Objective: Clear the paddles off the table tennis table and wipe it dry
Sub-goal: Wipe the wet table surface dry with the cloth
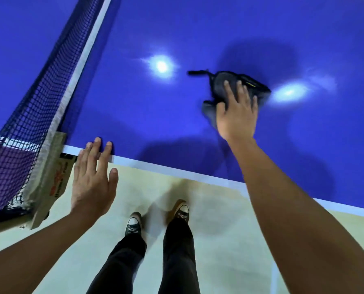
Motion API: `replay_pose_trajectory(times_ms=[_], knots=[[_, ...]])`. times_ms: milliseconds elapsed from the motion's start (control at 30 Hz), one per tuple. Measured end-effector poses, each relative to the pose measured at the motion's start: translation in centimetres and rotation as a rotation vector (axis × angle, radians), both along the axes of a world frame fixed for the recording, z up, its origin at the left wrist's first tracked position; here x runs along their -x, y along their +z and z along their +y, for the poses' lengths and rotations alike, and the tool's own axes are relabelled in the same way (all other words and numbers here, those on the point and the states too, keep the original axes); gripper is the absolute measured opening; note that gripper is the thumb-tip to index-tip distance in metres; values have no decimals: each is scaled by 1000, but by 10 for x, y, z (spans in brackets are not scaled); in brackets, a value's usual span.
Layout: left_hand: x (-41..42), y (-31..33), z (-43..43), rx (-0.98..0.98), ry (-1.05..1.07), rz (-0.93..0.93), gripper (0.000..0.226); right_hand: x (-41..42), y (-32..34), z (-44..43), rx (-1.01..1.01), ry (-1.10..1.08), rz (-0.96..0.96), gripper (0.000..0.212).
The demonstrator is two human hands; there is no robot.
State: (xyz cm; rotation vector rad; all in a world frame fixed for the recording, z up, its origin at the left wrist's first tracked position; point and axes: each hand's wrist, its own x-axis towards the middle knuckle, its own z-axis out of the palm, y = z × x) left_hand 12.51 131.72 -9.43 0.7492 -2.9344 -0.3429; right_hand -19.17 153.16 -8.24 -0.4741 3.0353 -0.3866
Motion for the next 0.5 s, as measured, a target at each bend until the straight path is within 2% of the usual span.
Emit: replay_pose_trajectory(times_ms=[167, 233, 300, 367, 500], knots=[[-1, 1, -1, -44, 9, -17, 61, 0, 10, 165, -41, -470, -68, 67], [-3, 5, -7, -76, -11, -41, 61, -5, 11, 179, -46, -582, -73, 70], [-8, 8, -12, -72, -21, -54, 61, -5, 10, 157, -40, -617, -75, 71], [-16, 11, -12, -68, -17, -40, 60, -9, 8, 108, -42, -514, -57, 70], [-45, 11, -11, -101, 49, -34, 62, -47, -5, -41, -20, -93, 45, 65]])
